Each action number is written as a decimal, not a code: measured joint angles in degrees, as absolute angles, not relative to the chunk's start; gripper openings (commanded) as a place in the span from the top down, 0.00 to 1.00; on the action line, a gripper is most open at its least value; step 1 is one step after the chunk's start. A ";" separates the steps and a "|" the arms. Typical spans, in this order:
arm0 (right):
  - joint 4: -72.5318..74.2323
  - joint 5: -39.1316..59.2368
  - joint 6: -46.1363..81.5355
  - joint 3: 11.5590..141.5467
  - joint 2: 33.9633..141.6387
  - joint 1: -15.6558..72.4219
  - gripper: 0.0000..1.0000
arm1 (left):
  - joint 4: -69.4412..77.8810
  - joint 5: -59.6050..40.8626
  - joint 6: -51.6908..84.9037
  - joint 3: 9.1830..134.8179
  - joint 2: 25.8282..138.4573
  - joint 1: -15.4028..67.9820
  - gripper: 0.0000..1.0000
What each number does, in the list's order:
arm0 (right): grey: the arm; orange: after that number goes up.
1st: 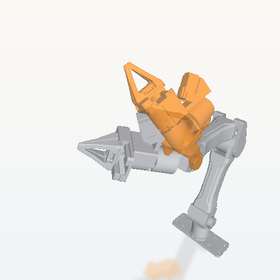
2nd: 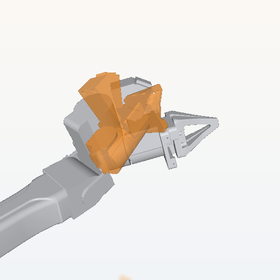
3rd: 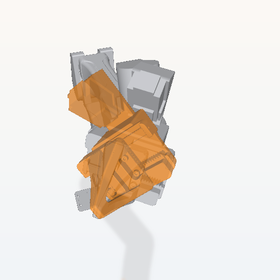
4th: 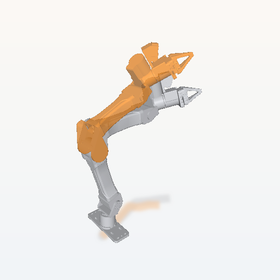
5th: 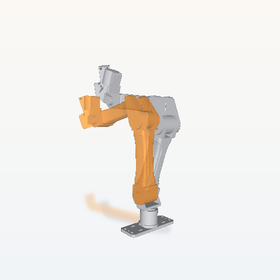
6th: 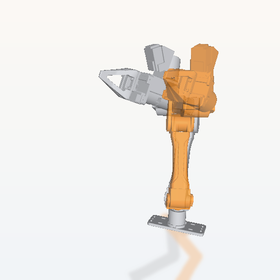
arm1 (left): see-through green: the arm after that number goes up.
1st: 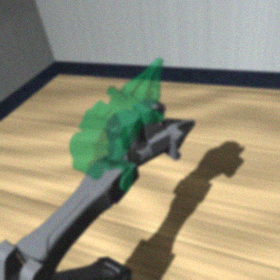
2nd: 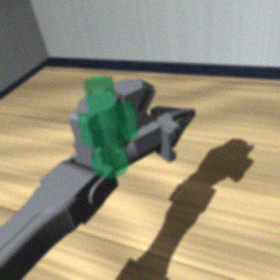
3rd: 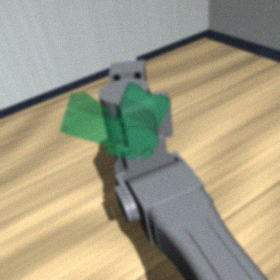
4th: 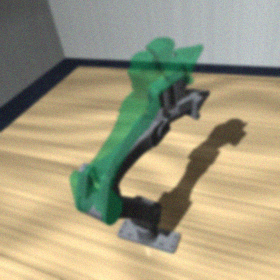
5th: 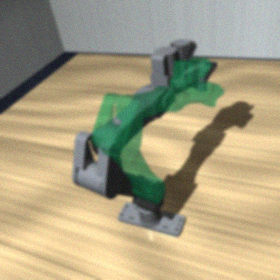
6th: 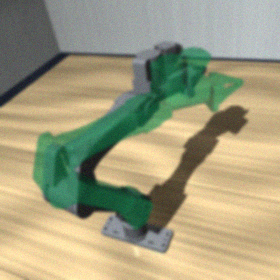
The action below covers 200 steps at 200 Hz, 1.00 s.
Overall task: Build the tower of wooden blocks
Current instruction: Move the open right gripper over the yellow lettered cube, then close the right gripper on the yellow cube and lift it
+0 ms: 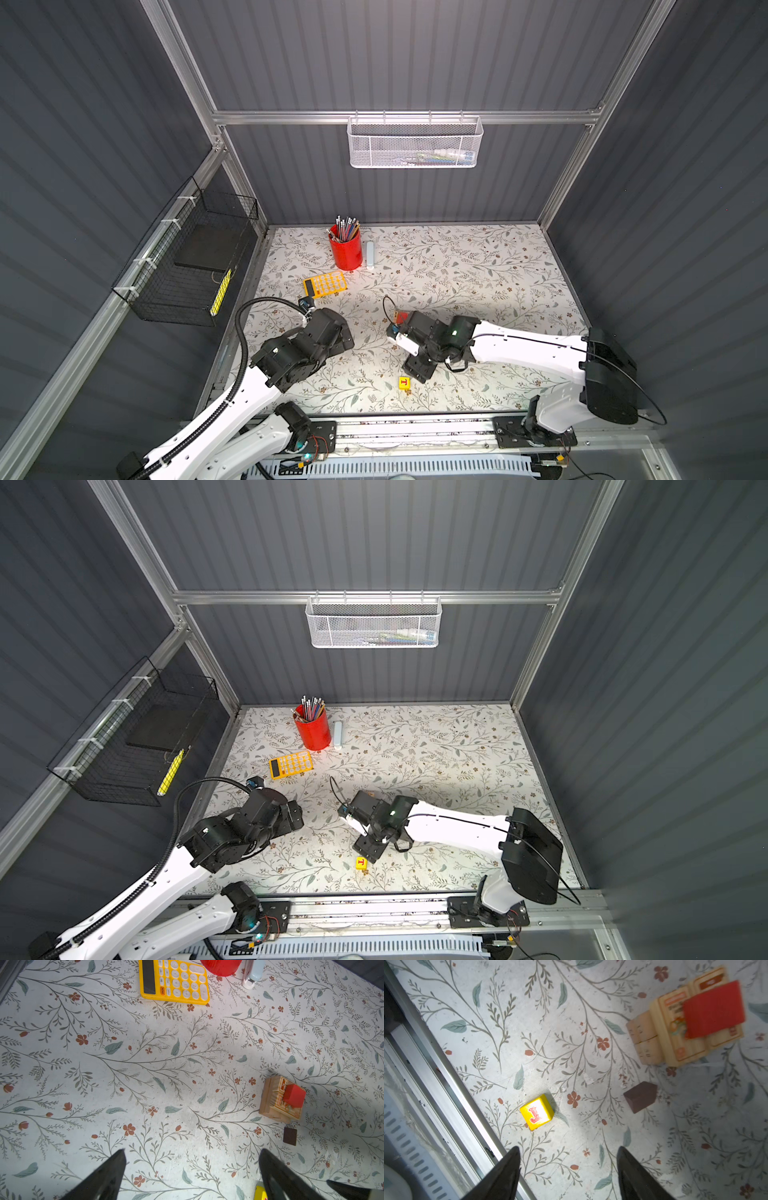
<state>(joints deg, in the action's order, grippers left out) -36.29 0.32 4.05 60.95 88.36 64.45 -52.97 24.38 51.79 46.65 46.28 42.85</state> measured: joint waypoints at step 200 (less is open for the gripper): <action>-30.11 -1.48 -2.68 61.19 102.50 70.06 0.58 | -54.52 25.08 53.80 45.93 45.65 42.85 0.01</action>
<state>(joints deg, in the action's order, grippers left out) -30.11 -1.48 -2.68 61.19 102.50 70.06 -54.52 25.08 53.80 45.93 45.65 42.85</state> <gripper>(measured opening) 0.442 0.996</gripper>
